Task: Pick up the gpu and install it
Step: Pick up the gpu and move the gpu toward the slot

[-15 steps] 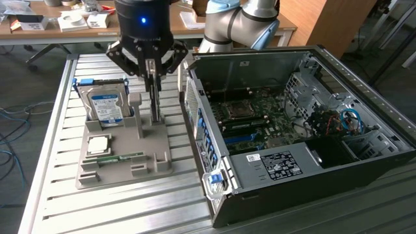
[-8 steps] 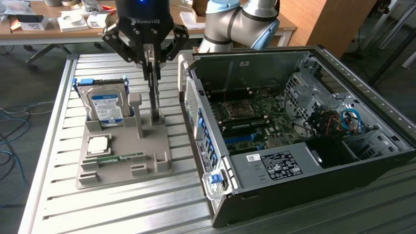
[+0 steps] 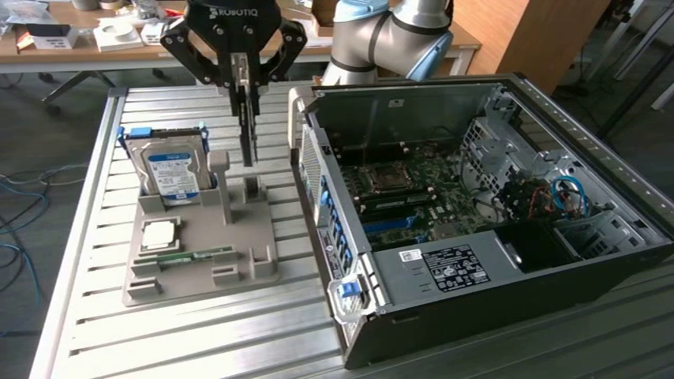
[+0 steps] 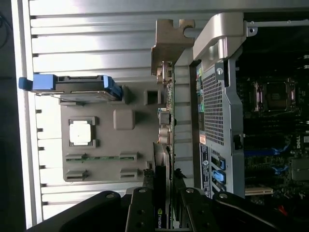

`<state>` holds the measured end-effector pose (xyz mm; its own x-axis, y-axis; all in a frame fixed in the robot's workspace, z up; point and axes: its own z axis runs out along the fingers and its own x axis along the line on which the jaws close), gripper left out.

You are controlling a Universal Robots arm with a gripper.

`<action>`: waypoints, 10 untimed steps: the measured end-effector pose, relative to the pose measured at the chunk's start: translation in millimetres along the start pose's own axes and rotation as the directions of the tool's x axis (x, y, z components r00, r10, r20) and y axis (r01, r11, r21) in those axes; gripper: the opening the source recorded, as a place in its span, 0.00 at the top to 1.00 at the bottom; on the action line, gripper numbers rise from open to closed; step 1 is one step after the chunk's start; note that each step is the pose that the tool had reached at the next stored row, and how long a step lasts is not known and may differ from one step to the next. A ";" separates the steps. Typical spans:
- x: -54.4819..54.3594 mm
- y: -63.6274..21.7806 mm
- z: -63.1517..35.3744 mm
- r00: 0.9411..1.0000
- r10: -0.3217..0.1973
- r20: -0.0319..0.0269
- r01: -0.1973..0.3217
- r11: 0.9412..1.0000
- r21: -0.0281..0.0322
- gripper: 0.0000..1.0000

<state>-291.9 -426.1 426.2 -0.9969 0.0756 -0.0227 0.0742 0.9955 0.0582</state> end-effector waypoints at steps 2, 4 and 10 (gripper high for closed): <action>0.0 0.0 -0.2 1.000 0.000 0.001 0.000 1.000 -0.001 0.74; 0.0 0.0 -0.2 1.000 0.000 0.001 0.000 1.000 -0.001 0.74; -5.3 0.4 -0.1 1.000 0.000 0.001 0.000 1.000 -0.001 0.74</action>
<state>-286.6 -426.0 426.5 -0.9969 0.0756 -0.0232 0.0741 0.9955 0.0591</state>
